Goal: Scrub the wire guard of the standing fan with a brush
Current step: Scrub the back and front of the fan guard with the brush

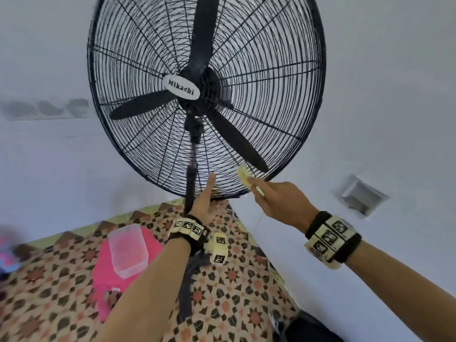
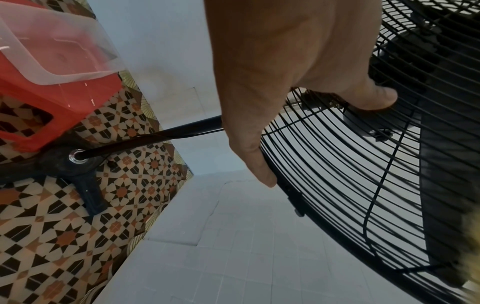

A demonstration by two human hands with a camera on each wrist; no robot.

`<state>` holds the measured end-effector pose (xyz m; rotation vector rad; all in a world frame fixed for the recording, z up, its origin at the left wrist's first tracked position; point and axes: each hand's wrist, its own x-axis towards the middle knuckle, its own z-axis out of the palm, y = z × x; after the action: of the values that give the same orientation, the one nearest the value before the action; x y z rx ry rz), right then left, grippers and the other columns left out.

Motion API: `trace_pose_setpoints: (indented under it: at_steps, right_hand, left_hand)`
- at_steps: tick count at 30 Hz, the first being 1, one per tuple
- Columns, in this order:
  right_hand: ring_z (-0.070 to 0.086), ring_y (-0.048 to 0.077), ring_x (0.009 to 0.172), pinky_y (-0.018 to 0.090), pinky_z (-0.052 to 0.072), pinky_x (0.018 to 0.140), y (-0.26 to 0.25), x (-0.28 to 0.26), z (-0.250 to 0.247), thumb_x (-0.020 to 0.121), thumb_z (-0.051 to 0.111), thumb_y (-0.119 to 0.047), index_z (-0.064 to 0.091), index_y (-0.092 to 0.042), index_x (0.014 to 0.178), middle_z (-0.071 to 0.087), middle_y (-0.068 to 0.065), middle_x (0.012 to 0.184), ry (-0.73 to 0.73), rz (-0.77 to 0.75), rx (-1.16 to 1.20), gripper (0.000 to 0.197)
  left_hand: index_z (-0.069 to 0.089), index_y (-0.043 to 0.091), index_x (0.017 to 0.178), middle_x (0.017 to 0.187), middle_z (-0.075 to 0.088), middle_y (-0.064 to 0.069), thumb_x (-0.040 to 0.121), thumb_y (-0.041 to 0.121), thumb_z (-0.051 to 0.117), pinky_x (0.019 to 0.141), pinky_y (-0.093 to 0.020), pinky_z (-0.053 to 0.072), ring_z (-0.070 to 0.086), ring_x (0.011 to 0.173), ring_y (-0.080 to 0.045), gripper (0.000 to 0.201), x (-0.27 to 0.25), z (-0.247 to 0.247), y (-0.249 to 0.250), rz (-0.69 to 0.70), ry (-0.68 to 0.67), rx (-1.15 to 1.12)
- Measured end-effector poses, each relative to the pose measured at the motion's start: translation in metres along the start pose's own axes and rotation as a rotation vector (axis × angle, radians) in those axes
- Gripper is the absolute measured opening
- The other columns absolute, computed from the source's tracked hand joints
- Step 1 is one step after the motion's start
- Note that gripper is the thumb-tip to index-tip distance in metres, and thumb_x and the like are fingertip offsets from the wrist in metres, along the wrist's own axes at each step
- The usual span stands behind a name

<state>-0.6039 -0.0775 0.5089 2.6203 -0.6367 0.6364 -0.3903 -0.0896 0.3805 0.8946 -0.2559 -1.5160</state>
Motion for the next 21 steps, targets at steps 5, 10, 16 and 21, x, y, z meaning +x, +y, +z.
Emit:
trace_pose_setpoints:
  at_steps: [5, 10, 16, 21]
  right_hand:
    - [0.058, 0.03, 0.051, 0.031, 0.044, 0.041, 0.003, -0.009, 0.001, 0.089, 0.077, -0.016, 0.048, -0.011, 0.137, 0.071, 0.016, 0.081, 0.08, -0.075, 0.021, 0.056]
    - [0.063, 0.033, 0.059, 0.033, 0.051, 0.045, 0.017, -0.031, 0.013, 0.088, 0.078, -0.013, 0.043, -0.012, 0.143, 0.072, 0.016, 0.086, -0.006, 0.013, 0.049, 0.066]
    - [0.067, 0.028, 0.064, 0.027, 0.051, 0.048, 0.02, -0.064, 0.022, 0.084, 0.083, -0.011, 0.043, -0.016, 0.141, 0.074, 0.013, 0.088, 0.036, -0.035, 0.004, 0.07]
    - [0.068, 0.036, 0.084, 0.035, 0.055, 0.054, 0.033, -0.067, 0.03, 0.078, 0.08, 0.007, 0.038, -0.017, 0.147, 0.071, 0.017, 0.106, 0.047, -0.032, 0.039, 0.084]
  left_hand:
    - [0.055, 0.015, 0.143, 0.142, 0.062, -0.019, 0.067, 0.07, 0.087, 0.114, -0.053, 0.047, 0.062, 0.129, -0.036, 0.099, 0.001, 0.003, -0.006, 0.007, 0.017, 0.035]
    - [0.055, 0.012, 0.145, 0.141, 0.064, -0.018, 0.061, 0.081, 0.083, 0.111, -0.054, 0.049, 0.065, 0.126, -0.037, 0.112, 0.017, -0.006, -0.011, 0.035, 0.016, 0.131]
    - [0.051, 0.004, 0.147, 0.134, 0.067, -0.024, 0.078, 0.065, 0.082, 0.112, -0.053, 0.047, 0.067, 0.123, -0.038, 0.097, -0.014, 0.019, -0.003, 0.079, -0.01, 0.048]
    - [0.063, 0.001, 0.123, 0.114, 0.075, -0.023, 0.102, 0.053, 0.053, 0.099, -0.047, 0.056, 0.078, 0.096, -0.029, 0.057, -0.026, 0.033, -0.002, 0.1, -0.056, -0.006]
